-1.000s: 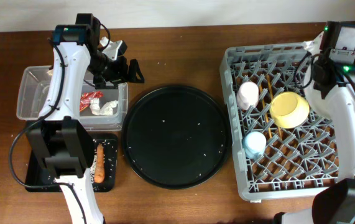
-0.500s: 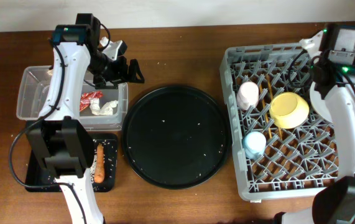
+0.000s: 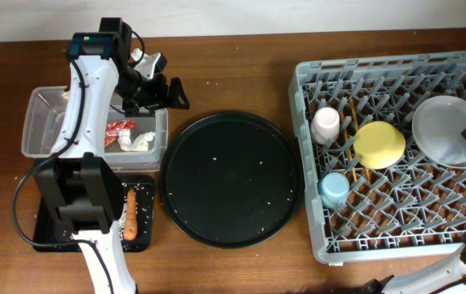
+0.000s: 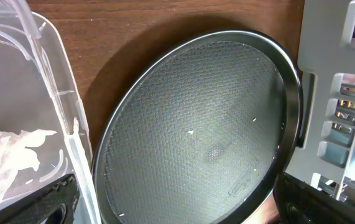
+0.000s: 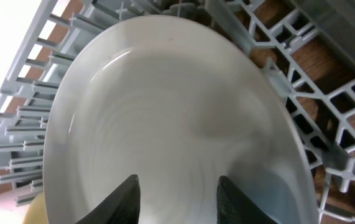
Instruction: Sort waste into correct bins and load items into the dishwasher rack
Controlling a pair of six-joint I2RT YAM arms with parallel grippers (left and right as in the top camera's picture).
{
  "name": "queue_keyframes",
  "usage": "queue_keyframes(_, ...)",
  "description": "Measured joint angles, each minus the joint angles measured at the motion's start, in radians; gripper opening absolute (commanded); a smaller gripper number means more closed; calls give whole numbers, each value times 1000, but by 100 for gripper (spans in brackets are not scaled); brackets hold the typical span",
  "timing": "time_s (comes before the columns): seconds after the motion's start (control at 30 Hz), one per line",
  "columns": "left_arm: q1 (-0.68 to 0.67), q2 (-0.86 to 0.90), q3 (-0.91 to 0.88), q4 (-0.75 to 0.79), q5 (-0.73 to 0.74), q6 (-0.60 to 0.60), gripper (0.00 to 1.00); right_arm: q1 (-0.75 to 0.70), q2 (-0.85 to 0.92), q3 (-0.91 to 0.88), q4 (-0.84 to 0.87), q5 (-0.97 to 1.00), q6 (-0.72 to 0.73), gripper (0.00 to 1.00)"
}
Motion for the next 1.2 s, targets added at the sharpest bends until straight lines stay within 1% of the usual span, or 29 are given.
queue_keyframes(0.07, 0, 0, 0, 0, 0, 0, 99, 0, 4, 13, -17, -24, 8, 39)
queue_keyframes(0.13, 0, 0, 0, 0, 0, 0, 99, 0, 4, 96, -46, -74, 15, 39)
queue_keyframes(0.17, 0, 0, 0, 0, 0, 0, 99, -4, -1, 106, -53, -60, 18, 39)
queue_keyframes(0.2, 0, 0, 0, 0, 0, 0, 99, -10, -6, 110, -67, -23, 24, 39)
queue_keyframes(0.3, 0, 0, 0, 0, 0, 0, 99, -37, -10, 111, -107, 184, 56, 40)
queue_keyframes(0.37, 0, 0, 0, 0, 0, 0, 99, -29, -10, 111, -120, 238, 70, 38)
queue_keyframes(0.4, 0, 0, 0, 0, 0, 0, 99, -25, -10, 111, -129, 257, 71, 34)
queue_keyframes(0.43, 0, 0, 0, 0, 0, 0, 99, -21, -9, 111, -135, 275, 72, 19)
queue_keyframes(0.47, 0, 0, 0, 0, 0, 0, 99, -19, -9, 111, -143, 283, 77, 16)
queue_keyframes(0.63, 0, 0, 0, 0, 0, 0, 99, 39, -6, 105, -171, 312, 79, 18)
queue_keyframes(0.7, 0, 0, 0, 0, 0, 0, 99, 39, -6, 79, -162, 330, 78, 26)
queue_keyframes(0.73, 0, 0, 0, 0, 0, 0, 99, 39, -6, 63, -152, 330, 77, 24)
queue_keyframes(0.77, 0, 0, 0, 0, 0, 0, 99, 39, -6, 57, -138, 330, 79, 11)
queue_keyframes(0.8, 0, 0, 0, 0, 0, 0, 99, 39, -6, 56, -134, 330, 78, 5)
queue_keyframes(0.97, 0, 0, 0, 0, 0, 0, 99, 39, -6, 51, -105, 258, 85, 4)
queue_keyframes(1.07, 0, 0, 0, 0, 0, 0, 99, 39, -6, 55, -125, 180, 74, 4)
queue_keyframes(1.13, 0, 0, 0, 0, 0, 0, 99, 47, -48, 71, -127, 219, 69, 4)
queue_keyframes(1.2, 0, 0, 0, 0, 0, 0, 99, 108, -184, 97, -119, 357, 67, 4)
